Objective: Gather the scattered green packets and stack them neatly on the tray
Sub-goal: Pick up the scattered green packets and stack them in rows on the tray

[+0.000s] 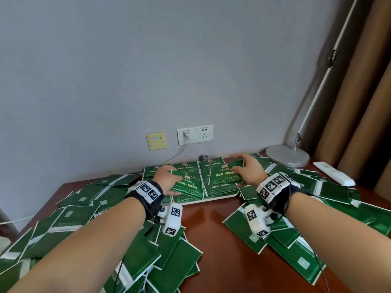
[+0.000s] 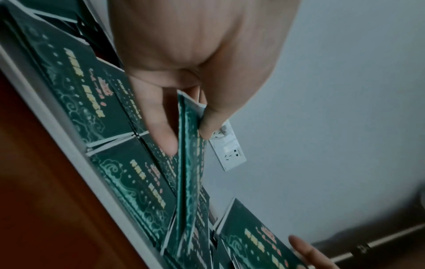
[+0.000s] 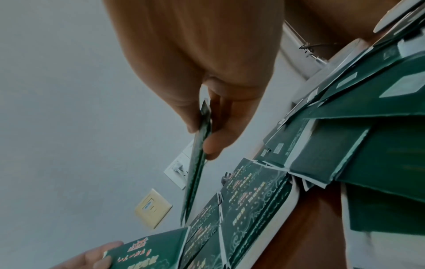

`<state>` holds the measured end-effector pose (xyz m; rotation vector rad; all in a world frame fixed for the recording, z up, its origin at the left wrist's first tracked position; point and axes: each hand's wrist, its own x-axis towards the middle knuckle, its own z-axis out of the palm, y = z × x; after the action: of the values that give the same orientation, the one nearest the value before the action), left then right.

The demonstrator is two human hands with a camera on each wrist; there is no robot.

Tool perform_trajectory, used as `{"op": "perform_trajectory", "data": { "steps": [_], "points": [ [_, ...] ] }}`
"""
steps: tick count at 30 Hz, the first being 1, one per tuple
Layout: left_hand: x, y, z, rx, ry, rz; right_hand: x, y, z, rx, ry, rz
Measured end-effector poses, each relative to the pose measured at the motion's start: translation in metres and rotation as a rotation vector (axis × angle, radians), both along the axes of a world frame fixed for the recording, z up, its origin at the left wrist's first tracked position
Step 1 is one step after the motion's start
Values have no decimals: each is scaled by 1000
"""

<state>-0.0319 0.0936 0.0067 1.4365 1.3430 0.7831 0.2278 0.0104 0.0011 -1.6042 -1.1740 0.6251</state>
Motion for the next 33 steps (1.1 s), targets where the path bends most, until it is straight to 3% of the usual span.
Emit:
{"op": "perform_trajectory", "data": {
  "steps": [8,21,33],
  "points": [
    [-5,50,-15,-47,-192,138,19,58,-12,-9,-42,-46],
    [6,117,-23,-95,-345,187,35,154,-28,-118,-36,-47],
    [46,155,-44,-24,-248,175,54,194,-46,-212,-9,-55]
  ]
}}
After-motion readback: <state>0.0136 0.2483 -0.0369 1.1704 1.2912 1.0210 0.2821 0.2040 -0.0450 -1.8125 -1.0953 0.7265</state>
